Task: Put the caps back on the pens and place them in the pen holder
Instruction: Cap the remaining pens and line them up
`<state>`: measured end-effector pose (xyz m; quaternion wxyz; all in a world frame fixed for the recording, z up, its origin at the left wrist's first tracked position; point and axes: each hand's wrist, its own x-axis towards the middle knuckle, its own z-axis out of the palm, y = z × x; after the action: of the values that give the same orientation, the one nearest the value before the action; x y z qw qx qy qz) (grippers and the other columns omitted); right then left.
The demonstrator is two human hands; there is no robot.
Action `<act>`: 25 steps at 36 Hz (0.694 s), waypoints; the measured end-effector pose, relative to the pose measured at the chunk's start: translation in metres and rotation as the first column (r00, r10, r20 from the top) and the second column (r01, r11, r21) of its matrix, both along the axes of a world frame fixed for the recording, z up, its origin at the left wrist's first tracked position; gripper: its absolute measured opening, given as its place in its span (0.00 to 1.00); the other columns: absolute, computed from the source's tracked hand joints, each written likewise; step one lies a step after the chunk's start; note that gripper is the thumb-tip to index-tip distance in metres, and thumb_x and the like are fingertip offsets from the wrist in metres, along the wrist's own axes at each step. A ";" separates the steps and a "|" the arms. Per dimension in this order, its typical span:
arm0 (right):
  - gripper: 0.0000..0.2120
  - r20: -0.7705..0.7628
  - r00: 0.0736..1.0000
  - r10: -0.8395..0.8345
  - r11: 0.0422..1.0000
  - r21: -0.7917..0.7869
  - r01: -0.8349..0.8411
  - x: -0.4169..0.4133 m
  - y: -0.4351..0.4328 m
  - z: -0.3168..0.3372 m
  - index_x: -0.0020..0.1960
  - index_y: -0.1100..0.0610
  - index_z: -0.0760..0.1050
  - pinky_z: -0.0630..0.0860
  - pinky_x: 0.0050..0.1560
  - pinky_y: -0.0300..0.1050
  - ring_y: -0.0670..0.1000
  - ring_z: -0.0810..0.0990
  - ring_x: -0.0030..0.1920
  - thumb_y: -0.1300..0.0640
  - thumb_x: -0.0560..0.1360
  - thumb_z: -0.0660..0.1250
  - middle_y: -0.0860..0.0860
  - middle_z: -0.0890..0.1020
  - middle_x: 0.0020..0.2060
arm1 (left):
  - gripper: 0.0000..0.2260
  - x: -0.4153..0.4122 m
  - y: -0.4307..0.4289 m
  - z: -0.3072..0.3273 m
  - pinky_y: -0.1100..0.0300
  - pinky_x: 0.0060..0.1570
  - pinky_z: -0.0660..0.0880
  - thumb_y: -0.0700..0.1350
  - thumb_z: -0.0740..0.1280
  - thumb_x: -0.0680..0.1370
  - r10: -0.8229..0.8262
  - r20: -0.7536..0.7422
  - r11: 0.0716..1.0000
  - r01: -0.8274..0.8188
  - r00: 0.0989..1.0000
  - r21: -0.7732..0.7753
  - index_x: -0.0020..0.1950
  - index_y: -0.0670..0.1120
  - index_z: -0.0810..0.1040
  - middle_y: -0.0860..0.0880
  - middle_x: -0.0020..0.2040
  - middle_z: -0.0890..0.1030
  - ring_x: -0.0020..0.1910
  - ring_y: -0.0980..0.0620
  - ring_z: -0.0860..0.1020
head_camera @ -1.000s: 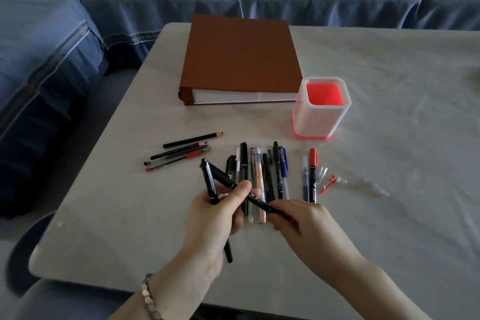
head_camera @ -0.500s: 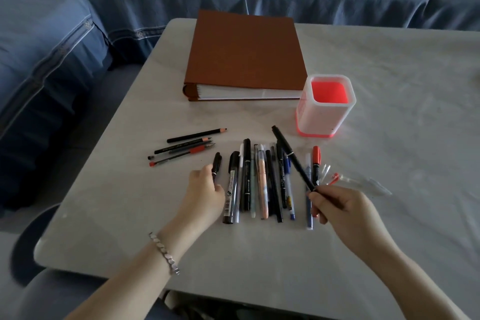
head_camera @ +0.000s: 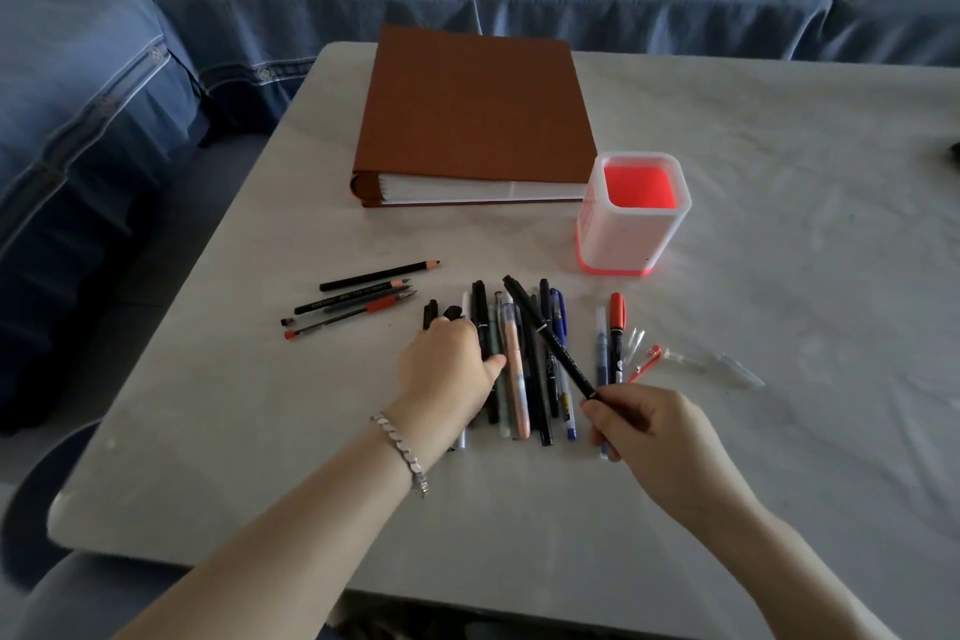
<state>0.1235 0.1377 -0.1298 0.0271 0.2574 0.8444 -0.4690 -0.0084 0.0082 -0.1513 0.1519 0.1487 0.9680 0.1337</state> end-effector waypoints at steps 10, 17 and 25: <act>0.14 0.043 0.999 -0.009 1.000 -0.017 0.009 0.002 0.001 -0.003 0.31 0.55 0.76 0.65 0.27 0.31 0.43 0.69 0.25 0.56 0.74 0.63 0.56 0.77 0.28 | 0.15 -0.002 -0.002 0.006 0.61 0.27 0.63 0.48 0.64 0.74 0.090 0.171 0.972 -0.124 0.981 0.199 0.30 0.45 0.64 0.51 0.23 0.65 0.23 0.51 0.65; 0.15 0.025 0.998 -0.051 0.999 -0.017 0.051 0.001 0.005 0.002 0.29 0.56 0.76 0.65 0.26 0.30 0.43 0.68 0.24 0.55 0.75 0.63 0.50 0.75 0.24 | 0.10 0.003 -0.021 0.028 0.61 0.32 0.76 0.39 0.54 0.80 0.141 0.491 0.572 -0.476 0.859 0.668 0.39 0.43 0.68 0.47 0.32 0.76 0.24 0.57 0.75; 0.14 -0.021 0.999 0.031 0.997 -0.067 -0.032 -0.010 -0.017 0.015 0.30 0.50 0.75 0.67 0.27 0.31 0.41 0.71 0.25 0.56 0.75 0.64 0.42 0.77 0.23 | 0.20 0.028 -0.021 0.038 0.59 0.31 0.62 0.55 0.61 0.74 -0.147 0.846 0.188 -0.826 0.512 0.532 0.26 0.45 0.66 0.51 0.22 0.63 0.23 0.54 0.63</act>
<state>0.1139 0.1211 -0.1153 0.0347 0.2384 0.8324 -0.4990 0.0193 -0.0124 -0.1138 0.3823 -0.1254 0.5239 0.7507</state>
